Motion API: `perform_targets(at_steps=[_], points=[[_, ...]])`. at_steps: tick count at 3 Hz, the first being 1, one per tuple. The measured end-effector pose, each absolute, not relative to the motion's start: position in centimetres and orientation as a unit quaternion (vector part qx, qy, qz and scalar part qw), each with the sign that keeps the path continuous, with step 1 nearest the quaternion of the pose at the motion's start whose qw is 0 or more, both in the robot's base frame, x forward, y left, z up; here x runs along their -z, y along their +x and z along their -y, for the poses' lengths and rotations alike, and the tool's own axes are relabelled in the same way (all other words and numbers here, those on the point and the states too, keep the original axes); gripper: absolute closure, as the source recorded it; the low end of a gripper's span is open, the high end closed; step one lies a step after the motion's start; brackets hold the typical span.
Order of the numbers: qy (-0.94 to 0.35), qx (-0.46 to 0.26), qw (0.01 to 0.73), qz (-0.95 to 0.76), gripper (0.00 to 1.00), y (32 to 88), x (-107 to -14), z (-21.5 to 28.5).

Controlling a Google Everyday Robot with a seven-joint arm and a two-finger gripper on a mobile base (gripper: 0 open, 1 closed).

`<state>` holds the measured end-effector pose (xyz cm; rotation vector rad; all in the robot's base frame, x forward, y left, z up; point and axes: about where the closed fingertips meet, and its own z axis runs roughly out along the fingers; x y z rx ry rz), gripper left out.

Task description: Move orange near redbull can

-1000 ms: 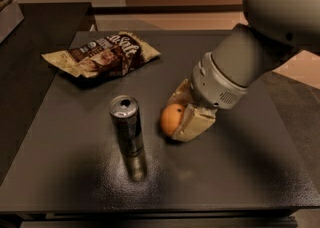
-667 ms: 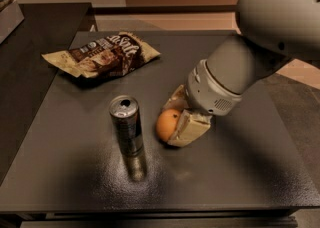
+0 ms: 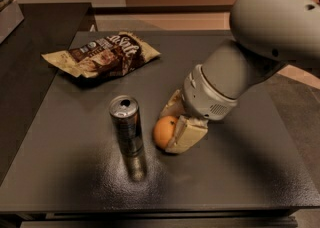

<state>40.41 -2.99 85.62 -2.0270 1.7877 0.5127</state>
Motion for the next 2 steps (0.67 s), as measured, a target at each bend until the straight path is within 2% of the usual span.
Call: perform_targets(at_steps=[1, 2], points=[[-0.724, -0.183, 0.193, -0.636, 0.00, 40.33, -85.61, 2.84], [-0.724, -0.183, 0.193, -0.636, 0.00, 40.33, -85.61, 2.84]])
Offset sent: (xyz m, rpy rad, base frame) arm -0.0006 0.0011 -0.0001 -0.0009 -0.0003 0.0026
